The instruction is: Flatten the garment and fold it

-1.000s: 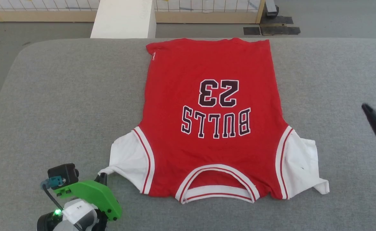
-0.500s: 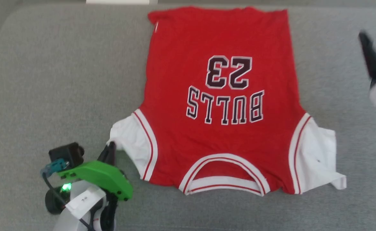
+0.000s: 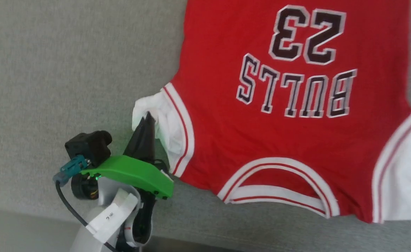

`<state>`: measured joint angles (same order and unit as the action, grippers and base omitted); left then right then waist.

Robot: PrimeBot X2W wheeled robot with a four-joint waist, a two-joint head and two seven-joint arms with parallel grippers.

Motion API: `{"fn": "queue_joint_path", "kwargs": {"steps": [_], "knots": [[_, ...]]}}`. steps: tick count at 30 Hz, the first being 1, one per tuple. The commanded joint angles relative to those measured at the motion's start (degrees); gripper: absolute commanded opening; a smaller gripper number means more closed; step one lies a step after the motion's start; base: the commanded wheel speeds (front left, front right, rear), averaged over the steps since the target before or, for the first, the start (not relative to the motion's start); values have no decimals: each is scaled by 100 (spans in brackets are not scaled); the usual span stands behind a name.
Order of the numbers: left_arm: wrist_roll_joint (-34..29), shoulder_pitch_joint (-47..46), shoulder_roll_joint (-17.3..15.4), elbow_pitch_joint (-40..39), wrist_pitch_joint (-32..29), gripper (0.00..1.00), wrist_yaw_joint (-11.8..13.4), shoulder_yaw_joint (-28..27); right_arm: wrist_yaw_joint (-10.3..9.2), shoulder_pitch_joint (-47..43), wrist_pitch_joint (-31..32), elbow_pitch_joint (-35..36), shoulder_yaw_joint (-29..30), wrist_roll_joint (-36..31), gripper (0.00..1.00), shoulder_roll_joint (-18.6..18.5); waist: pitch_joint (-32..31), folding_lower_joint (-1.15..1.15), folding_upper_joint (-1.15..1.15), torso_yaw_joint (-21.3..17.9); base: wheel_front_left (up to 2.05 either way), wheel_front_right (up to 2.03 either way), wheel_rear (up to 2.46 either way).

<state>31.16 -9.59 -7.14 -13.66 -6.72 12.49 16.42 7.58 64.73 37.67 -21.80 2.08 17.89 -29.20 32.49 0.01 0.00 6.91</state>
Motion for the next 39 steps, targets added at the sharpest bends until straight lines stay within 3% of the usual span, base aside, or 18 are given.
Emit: {"fn": "queue_joint_path", "kwargs": {"steps": [1, 10, 22, 23, 25, 30, 39], "knots": [[-27, -110, 37, -88, 58, 0, -46, 32, -9, 274, 184, -71, -56, -113, 100, -82, 1035, -1, 0, 777, 0, 0, 0], [-60, -59, 111, -592, 215, 0, -13, 140, -9, 1111, 1461, -383, -416, -565, 100, -334, 1647, -1, 0, 956, 0, 0, 0], [-123, -65, 84, -878, 194, 0, 31, 216, -9, 1151, 2678, -213, -1137, -419, 100, -571, 1885, -1, 0, 871, 0, 0, 0], [-120, -73, 85, -870, 191, 0, 31, 218, -9, 1135, 2778, -192, -1169, -402, 39, -590, 1879, -1, 0, 860, 0, 0, 0], [-114, -88, 83, -841, 185, 0, 33, 220, -9, 1106, 2956, -126, -1206, -365, 0, -634, 1851, -1, 0, 835, 0, 0, 0], [-89, -131, 64, -749, 152, 0, 22, 224, -9, 1080, 3055, 112, -1021, -378, 0, -658, 1709, -1, 0, 767, 0, 0, 0], [-25, -258, -65, -336, 81, 0, -46, 140, -9, 987, 2185, 293, -536, -385, 0, -395, 950, -1, 0, 435, 0, 0, 0]]}}
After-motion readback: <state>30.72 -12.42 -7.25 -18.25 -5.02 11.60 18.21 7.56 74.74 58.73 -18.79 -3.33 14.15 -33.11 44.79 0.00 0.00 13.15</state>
